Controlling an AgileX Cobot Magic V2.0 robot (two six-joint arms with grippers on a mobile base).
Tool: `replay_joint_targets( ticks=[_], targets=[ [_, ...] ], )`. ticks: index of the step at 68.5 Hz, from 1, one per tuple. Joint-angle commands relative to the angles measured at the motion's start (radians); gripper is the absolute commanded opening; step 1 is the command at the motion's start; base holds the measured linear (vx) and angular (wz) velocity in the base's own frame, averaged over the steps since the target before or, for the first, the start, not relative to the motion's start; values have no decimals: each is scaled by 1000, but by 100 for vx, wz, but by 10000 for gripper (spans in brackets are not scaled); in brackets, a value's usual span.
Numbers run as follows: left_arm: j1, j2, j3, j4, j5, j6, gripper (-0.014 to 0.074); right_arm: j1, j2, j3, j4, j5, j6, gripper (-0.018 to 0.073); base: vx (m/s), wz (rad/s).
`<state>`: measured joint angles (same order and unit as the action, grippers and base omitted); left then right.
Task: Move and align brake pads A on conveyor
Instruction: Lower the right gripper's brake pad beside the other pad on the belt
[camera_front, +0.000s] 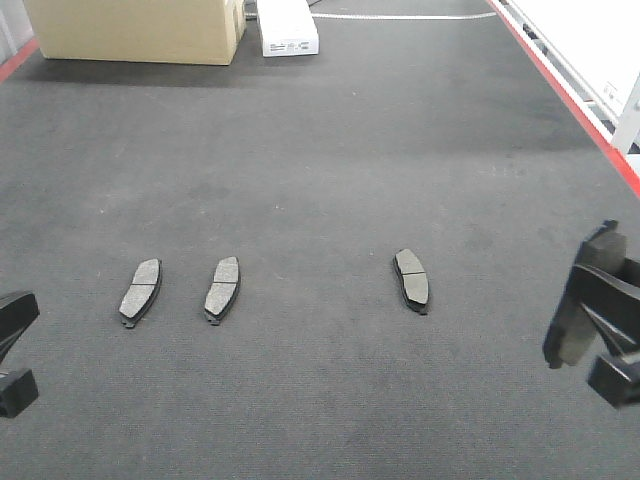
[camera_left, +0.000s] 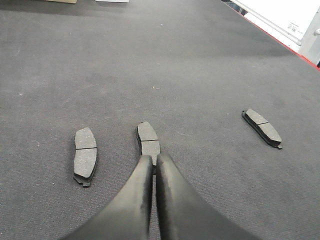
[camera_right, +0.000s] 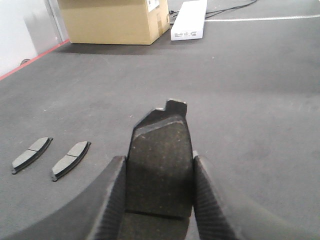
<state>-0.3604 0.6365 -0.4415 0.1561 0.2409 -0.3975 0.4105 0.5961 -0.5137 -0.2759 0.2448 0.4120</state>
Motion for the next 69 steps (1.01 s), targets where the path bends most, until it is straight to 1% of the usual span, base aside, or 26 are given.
replay_joint_targets(
  ticks=[1, 10, 27, 37, 47, 57, 65, 69],
  targets=[
    [1, 0, -25, 4, -68, -5, -6, -3, 74, -70, 12, -80, -3, 24, 0, 0],
    [1, 0, -25, 4, -68, -5, -6, -3, 278, -169, 15, -49, -6, 24, 0, 0],
    [1, 0, -25, 4, -68, -5, -6, -2, 645, -366, 17, -49, -16, 25, 0, 0],
    [1, 0, -25, 4, -68, -5, -6, -2, 836, -484, 25, -39, -68, 26, 0, 0],
    [1, 0, -25, 4, -68, -5, -6, -1, 983, -625, 25, 52, -75, 29, 0, 0],
    [1, 0, -25, 4, -68, -5, -6, 40, 1107, -758, 26, 126, -120, 29, 0, 0],
    [1, 0, -25, 4, -68, -5, -6, 69, 1190, -851, 28, 161, -121, 33, 0, 0],
    [1, 0, -25, 4, -68, -5, -6, 78, 1231, -892, 46, 177, -121, 36, 0, 0]
  ],
)
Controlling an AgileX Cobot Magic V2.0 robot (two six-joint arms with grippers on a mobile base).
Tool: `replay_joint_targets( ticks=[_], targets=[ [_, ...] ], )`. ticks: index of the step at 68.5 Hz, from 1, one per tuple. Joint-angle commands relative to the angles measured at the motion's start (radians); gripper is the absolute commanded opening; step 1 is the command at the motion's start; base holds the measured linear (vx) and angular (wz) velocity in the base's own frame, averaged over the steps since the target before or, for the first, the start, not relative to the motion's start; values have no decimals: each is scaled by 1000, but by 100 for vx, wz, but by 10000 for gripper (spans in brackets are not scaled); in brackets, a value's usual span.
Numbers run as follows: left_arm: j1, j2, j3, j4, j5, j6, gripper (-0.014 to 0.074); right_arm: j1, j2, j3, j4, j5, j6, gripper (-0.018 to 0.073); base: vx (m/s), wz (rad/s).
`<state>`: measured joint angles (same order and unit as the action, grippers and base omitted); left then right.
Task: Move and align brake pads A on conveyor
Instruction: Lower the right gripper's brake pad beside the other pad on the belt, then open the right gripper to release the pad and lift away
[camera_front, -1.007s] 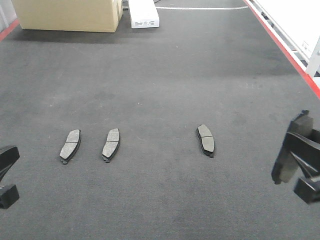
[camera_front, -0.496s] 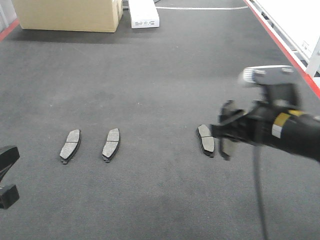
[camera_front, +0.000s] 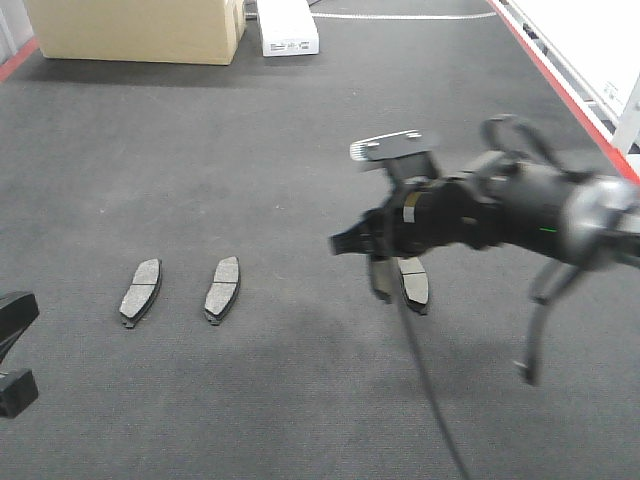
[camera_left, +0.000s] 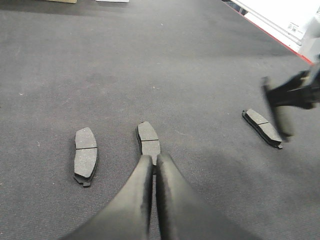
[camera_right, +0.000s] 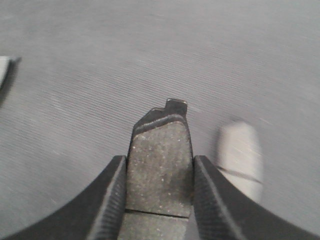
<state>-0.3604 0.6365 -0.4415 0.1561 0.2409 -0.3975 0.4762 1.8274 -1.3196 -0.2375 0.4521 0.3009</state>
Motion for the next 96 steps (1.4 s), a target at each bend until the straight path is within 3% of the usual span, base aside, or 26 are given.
replay_joint_targets(
  ticks=[1, 10, 37, 46, 76, 88, 96],
  targets=[
    [1, 0, -25, 4, -68, -5, -6, 13, 8, -101, 13, -26, -10, 36, 0, 0],
    [1, 0, -25, 4, -67, -5, -6, 13, 88, -183, 66, 22, -12, 41, 0, 0],
    [1, 0, -25, 4, -67, -5, -6, 13, 197, -209, 68, 16, -32, 68, 0, 0],
    [1, 0, -25, 4, -67, -5, -6, 13, 206, -209, 71, -7, -34, 127, 0, 0],
    [1, 0, -25, 4, -67, -5, -6, 13, 199, -209, 114, -50, -25, 451, 0, 0],
    [1, 0, -25, 4, -67, -5, -6, 13, 146, -209, 114, -17, -26, 467, 0, 0],
    [1, 0, -25, 4, -67, -5, -6, 12, 82, -201, 113, 5, -26, 421, 0, 0]
  ],
)
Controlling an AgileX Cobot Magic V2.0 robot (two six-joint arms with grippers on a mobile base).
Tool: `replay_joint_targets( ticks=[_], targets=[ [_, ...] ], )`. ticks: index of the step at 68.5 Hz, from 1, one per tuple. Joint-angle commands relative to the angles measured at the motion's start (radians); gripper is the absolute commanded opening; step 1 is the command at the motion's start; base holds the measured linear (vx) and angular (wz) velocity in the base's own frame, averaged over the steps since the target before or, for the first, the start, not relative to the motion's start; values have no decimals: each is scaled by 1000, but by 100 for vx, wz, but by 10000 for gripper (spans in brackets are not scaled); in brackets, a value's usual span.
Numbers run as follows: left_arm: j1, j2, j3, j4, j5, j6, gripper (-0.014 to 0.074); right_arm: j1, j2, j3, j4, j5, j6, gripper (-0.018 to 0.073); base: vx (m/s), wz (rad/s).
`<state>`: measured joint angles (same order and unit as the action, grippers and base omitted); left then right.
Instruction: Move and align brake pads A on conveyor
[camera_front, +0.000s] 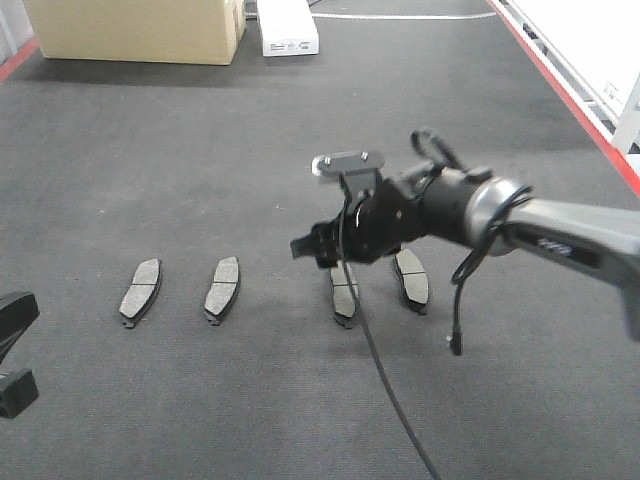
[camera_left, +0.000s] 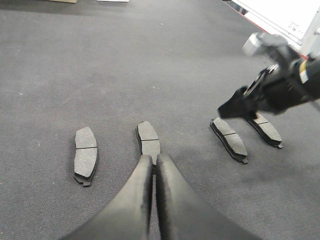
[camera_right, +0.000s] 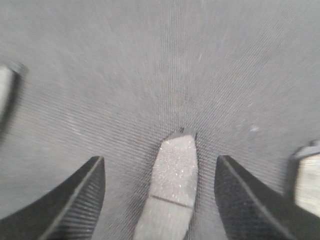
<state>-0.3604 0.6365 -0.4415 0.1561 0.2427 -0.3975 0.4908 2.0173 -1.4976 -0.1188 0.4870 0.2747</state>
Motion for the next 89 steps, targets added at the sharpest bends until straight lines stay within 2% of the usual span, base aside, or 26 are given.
replay_joint_targets(
  ticks=[1, 7, 20, 29, 49, 70, 89],
  targets=[
    [1, 0, -25, 4, -68, -5, -6, -3, -116, -20, -6, -30, 0, 404, 0, 0],
    [1, 0, -25, 4, -68, -5, -6, -3, -182, 20, -6, -50, 1, 302, 0, 0],
    [1, 0, -25, 4, -68, -5, -6, -3, -363, 218, -11, -191, 4, -13, 0, 0],
    [1, 0, -25, 4, -68, -5, -6, -3, -520, 380, -45, -292, 4, -10, 0, 0],
    [1, 0, -25, 4, -68, -5, -6, -4, -871, 661, -55, -393, 4, -6, 0, 0],
    [1, 0, -25, 4, -68, -5, -6, -4, -1224, 895, -58, -404, 0, -6, 0, 0],
    [1, 0, -25, 4, -68, -5, -6, -4, -1454, 1010, -90, -406, 0, -6, 0, 0]
  ],
)
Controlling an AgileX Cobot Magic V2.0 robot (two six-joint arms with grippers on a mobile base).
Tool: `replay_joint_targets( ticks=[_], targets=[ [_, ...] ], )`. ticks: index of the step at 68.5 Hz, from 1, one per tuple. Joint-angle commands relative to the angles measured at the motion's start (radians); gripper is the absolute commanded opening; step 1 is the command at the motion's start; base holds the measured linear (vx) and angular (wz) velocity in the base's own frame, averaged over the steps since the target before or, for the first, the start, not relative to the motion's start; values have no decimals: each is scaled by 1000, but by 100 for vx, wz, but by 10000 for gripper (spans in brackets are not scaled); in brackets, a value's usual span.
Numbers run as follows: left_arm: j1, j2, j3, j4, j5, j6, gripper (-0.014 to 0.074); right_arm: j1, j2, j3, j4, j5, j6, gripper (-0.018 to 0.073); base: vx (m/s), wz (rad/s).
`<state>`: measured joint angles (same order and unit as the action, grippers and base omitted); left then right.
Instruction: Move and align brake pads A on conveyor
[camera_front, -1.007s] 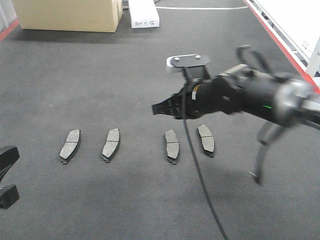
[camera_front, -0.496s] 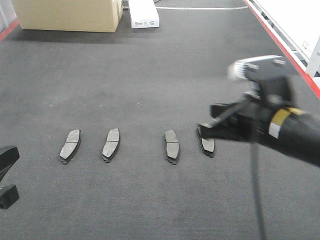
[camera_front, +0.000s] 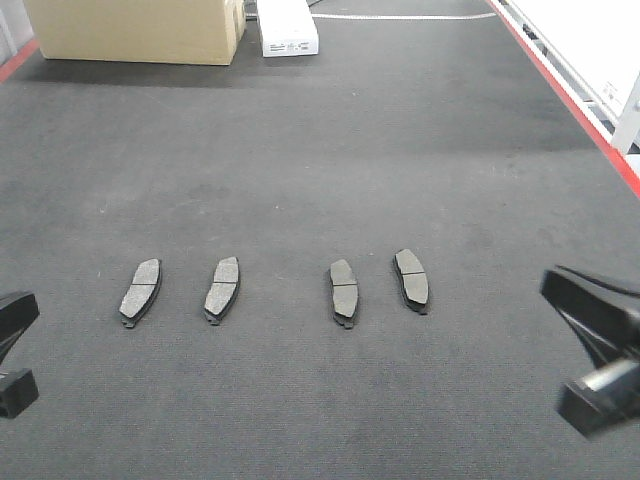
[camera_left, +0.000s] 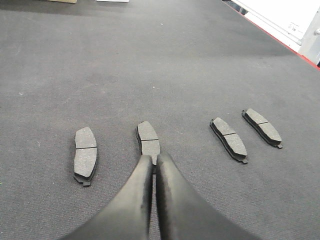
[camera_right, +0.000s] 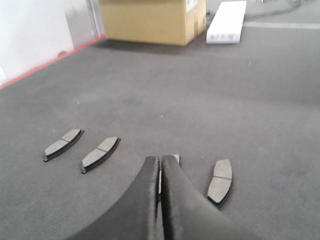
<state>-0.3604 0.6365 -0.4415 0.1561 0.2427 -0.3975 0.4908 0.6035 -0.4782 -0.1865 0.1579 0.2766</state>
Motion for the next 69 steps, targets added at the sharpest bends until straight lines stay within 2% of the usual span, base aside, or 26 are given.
replay_joint_targets(
  ticks=[1, 59, 64, 69],
  targets=[
    [1, 0, -25, 4, -68, -5, -6, -4, -46, -7, -22, -76, -2, -6, 0, 0],
    [1, 0, -25, -7, -70, 0, -6, -4, -68, -7, -21, -67, -2, -6, 0, 0],
    [1, 0, -25, -61, -76, 97, -6, -4, -68, -7, -21, -67, -2, -6, 0, 0],
    [1, 0, -25, -170, -89, 242, -6, -4, -68, -7, -21, -67, -2, -6, 0, 0]
  ],
)
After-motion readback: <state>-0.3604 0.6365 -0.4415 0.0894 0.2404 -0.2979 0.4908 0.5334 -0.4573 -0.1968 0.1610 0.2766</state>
